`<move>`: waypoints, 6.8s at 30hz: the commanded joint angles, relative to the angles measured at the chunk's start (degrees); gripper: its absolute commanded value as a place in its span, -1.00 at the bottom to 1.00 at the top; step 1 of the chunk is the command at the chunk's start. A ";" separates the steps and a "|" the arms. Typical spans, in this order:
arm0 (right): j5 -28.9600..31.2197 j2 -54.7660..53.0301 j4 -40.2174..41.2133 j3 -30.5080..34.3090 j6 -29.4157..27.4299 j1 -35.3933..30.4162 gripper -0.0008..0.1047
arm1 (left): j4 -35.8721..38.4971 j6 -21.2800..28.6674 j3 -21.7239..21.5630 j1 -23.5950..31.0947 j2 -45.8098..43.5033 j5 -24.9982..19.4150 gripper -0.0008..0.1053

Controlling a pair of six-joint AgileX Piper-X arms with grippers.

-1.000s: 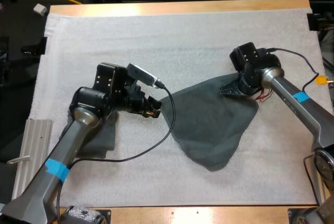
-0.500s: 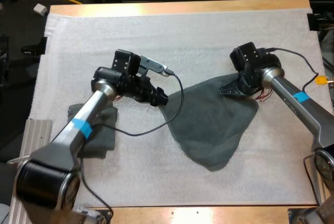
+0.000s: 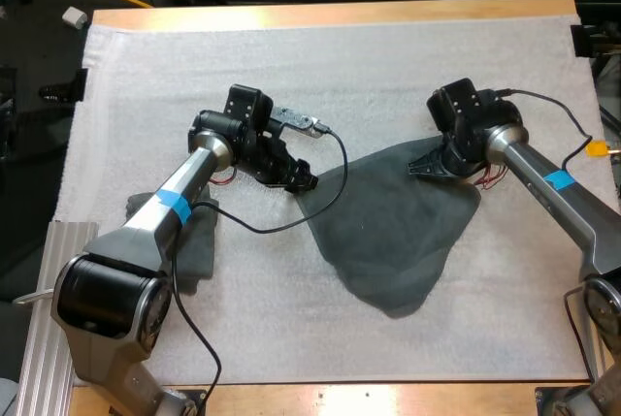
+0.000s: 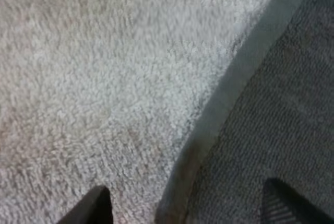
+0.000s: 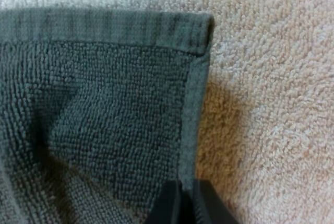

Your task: Pick towel from pile, fold and stack

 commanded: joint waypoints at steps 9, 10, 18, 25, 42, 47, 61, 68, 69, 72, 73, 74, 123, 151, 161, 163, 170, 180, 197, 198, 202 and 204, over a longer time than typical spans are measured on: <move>-0.90 -0.26 1.29 -0.10 0.50 -0.42 -0.99 | 3.07 -0.14 -0.38 -2.62 1.61 -2.08 0.00; -0.93 -0.39 1.31 -0.05 0.40 -0.44 -0.99 | 3.18 -0.08 -0.38 -2.85 1.70 -2.47 -0.05; -1.69 -0.43 1.40 -0.11 0.87 -0.40 -0.98 | 4.00 0.03 -1.03 -3.33 1.80 -4.94 -0.87; -2.08 -0.80 1.52 -0.10 1.23 -0.50 -0.98 | 4.20 0.42 -1.48 -3.24 0.38 -4.93 -0.98; -2.49 -13.61 -0.99 -0.83 1.22 -0.59 -0.98 | 4.40 1.61 -4.01 -3.32 -15.89 -7.17 -0.98; -2.76 -16.85 0.58 -0.52 0.50 -0.59 -0.98 | 7.05 1.73 -3.85 -3.42 -19.93 -6.91 -0.98; -3.01 -30.22 11.50 -0.52 -1.55 7.14 -0.99 | 18.63 1.40 -4.24 -3.49 -34.92 -6.44 -0.77; -2.86 -34.53 15.66 -0.35 -0.53 11.89 -0.98 | 22.77 1.07 -4.31 -3.93 -39.48 -6.15 -0.54; -3.02 -34.32 15.42 -0.32 -0.51 11.41 -0.98 | 22.39 1.15 -4.31 -3.73 -39.21 -6.21 -0.50; -3.53 -35.84 18.64 -0.36 0.55 13.81 -0.98 | 25.63 0.85 -4.30 -3.61 -41.33 -5.59 -0.35; -3.58 -36.39 19.57 -0.29 0.92 14.82 -0.98 | 26.66 0.68 -4.31 -3.67 -42.00 -5.37 -0.34; -3.55 -36.87 20.51 -0.23 1.23 15.95 -0.99 | 27.77 0.56 -4.30 -3.71 -42.58 -5.14 -0.33; -6.37 -28.37 -9.80 33.46 26.84 32.24 -0.20 | 38.20 -4.92 6.82 -3.94 -63.05 -1.83 -0.14; -3.07 -28.66 -1.65 33.36 24.48 38.30 -0.97 | 37.46 -4.13 6.70 -4.12 -63.28 -1.36 -0.13; 2.09 -33.49 -0.49 33.34 30.78 41.74 -0.95 | 37.39 -4.04 6.93 -3.99 -63.16 -0.13 -0.13; 2.04 -33.50 -1.49 33.51 31.41 41.37 -0.77 | 37.35 -4.08 7.01 -4.04 -62.96 -0.10 -0.12; 0.56 -32.76 -5.98 34.07 31.05 40.94 0.02 | 37.61 -4.11 7.11 -4.05 -63.22 0.04 -0.12; -2.72 -27.06 -11.25 34.56 31.37 37.72 -0.15 | 38.14 -4.35 7.04 -3.97 -63.08 0.81 -0.10; -0.02 -23.14 -12.33 34.21 33.02 38.14 -0.98 | 38.32 -4.27 7.04 -3.96 -62.68 1.10 -0.10; 0.27 -23.21 -12.18 34.15 32.82 38.25 -0.98 | 38.38 -4.32 7.01 -3.96 -62.74 1.14 -0.10; 1.47 -24.31 -9.57 34.06 30.99 39.03 -0.98 | 38.28 -4.11 7.07 -3.98 -62.68 1.08 -0.10; 0.55 -24.87 -11.40 33.95 32.47 38.38 -0.97 | 38.18 -4.41 7.12 -3.92 -62.97 1.12 -0.11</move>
